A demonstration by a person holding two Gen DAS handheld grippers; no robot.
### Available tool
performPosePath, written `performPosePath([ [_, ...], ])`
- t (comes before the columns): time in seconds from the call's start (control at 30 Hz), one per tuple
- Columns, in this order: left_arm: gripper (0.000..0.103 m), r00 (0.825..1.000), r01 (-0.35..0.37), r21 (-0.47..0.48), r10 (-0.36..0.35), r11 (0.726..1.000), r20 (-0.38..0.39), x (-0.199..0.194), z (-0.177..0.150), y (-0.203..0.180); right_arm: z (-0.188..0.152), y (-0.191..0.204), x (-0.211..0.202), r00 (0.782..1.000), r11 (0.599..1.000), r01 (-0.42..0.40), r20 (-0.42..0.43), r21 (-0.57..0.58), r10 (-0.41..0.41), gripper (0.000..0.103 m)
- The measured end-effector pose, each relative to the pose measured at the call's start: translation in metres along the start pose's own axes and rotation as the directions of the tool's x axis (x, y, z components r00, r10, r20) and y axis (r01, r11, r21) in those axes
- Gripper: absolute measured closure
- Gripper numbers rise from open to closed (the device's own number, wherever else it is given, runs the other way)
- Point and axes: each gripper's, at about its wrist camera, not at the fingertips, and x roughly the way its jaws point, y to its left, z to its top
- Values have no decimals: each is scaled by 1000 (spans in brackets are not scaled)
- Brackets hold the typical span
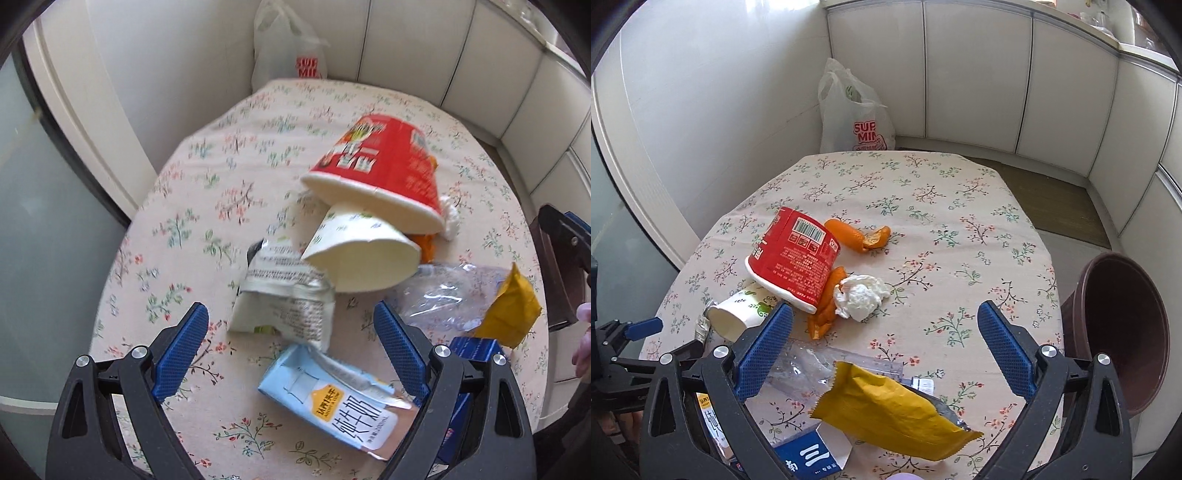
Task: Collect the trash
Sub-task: 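Bring both tools back over the table, then grasp the white-and-silver snack wrapper with the left gripper and lift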
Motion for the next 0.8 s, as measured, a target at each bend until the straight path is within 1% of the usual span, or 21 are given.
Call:
performPosePath([
  [0.13,15,999,27,-1,-27,1000,-25,17,2,8,-1,11,3,1000,999,10,-6,-42,-10,7],
  [0.23,15,997,44,-9,-45,999,-55,29,5,8,-3,12,7,999,998,27,-18,-58,-28,7],
  [0.3,18,997,41,-9,-42,999,-63,34,6,7,-3,9,10,999,998,29,-28,-49,-30,7],
  [0.37,35,996,48,-2,-48,999,-78,36,5,6,-3,6,13,999,999,21,-38,-39,-23,7],
  [0.4,40,995,55,-2,-55,998,-85,37,5,7,-3,6,14,999,999,16,-43,-37,-18,7],
  [0.47,60,994,67,-9,-68,998,-88,37,5,9,-3,7,15,999,999,12,-46,-44,-14,7],
  [0.5,65,994,68,-14,-69,998,-84,36,4,10,-3,8,16,999,999,7,-49,-49,-10,7],
  [0.53,67,995,69,-16,-70,998,-76,35,4,12,-3,8,16,999,999,2,-52,-53,-5,7],
  [0.57,74,996,72,-19,-73,997,-60,32,5,12,-3,8,16,999,998,0,-54,-56,-3,7],
  [0.67,86,997,74,-21,-74,997,-8,22,7,14,-3,4,18,998,999,-12,-69,-47,9,7],
  [0.77,94,995,89,-43,-87,995,52,10,11,19,-2,1,23,990,997,-83,-115,-6,82,7],
  [0.8,95,993,94,-52,-90,994,72,6,13,21,-2,1,26,983,993,-122,-134,11,122,7],
])
